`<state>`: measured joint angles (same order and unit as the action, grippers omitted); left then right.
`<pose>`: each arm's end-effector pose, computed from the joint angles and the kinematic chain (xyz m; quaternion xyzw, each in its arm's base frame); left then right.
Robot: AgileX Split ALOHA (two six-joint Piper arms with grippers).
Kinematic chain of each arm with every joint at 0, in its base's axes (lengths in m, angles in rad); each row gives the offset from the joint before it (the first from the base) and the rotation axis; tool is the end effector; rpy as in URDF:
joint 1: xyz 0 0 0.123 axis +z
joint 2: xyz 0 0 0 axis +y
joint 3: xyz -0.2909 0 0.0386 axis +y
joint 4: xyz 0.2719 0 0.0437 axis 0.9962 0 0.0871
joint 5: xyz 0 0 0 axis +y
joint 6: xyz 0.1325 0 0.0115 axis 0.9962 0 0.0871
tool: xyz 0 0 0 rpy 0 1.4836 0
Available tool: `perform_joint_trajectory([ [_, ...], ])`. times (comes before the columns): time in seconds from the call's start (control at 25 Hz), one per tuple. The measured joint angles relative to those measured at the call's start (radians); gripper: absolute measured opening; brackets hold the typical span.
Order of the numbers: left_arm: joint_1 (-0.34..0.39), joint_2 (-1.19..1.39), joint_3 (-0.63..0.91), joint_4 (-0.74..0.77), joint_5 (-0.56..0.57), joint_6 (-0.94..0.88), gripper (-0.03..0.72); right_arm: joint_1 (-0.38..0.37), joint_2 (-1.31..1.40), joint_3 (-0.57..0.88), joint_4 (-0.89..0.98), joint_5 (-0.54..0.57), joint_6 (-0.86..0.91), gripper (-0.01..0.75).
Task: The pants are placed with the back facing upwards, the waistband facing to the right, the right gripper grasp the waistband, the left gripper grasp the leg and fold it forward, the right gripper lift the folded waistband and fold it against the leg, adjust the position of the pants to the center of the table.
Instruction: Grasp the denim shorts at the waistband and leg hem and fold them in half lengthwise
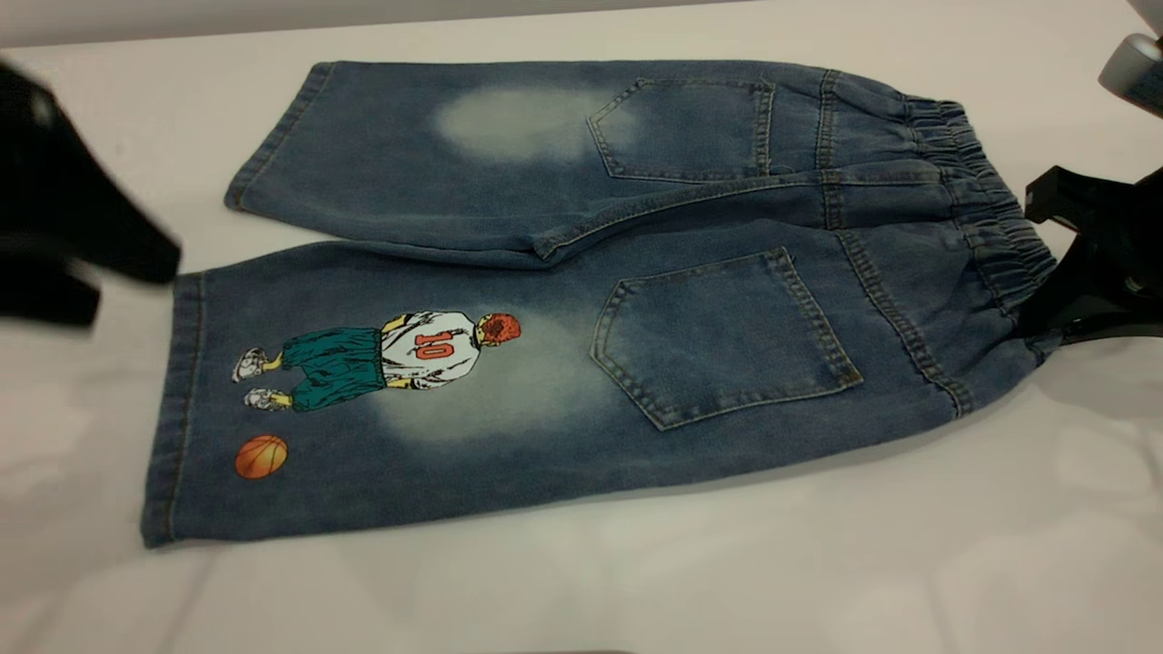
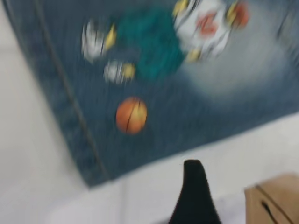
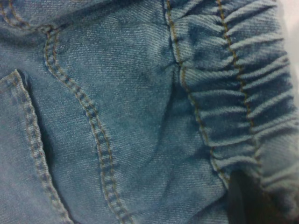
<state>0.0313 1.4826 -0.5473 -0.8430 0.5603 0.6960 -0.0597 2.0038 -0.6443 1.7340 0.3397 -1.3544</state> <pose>0.2501 -0.0450 0.1077 -0.0131 0.9667 -0.2025 0.1562 0.3027 0.0258 -0.0035 0.1873 0.9527 0.1905 0.1452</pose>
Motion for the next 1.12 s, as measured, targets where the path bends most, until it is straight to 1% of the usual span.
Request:
perform_joint_trajectory([
  [0.12,0.000,0.064,0.000,0.034,0.012,-0.039,0.485,0.000,0.000,0.000,0.000,0.001,0.000,0.036],
  [0.44,0.000,0.217,-0.008,0.040,-0.007,-0.052,0.485,0.000,0.000,0.000,-0.001,0.004,-0.001,0.038],
  [0.68,0.000,0.312,-0.010,0.040,-0.095,-0.055,0.485,0.000,0.000,0.000,-0.004,0.010,-0.001,0.038],
  [1.12,0.000,0.452,-0.012,0.037,-0.160,-0.055,0.484,0.000,0.000,0.000,-0.007,0.011,-0.007,0.038],
])
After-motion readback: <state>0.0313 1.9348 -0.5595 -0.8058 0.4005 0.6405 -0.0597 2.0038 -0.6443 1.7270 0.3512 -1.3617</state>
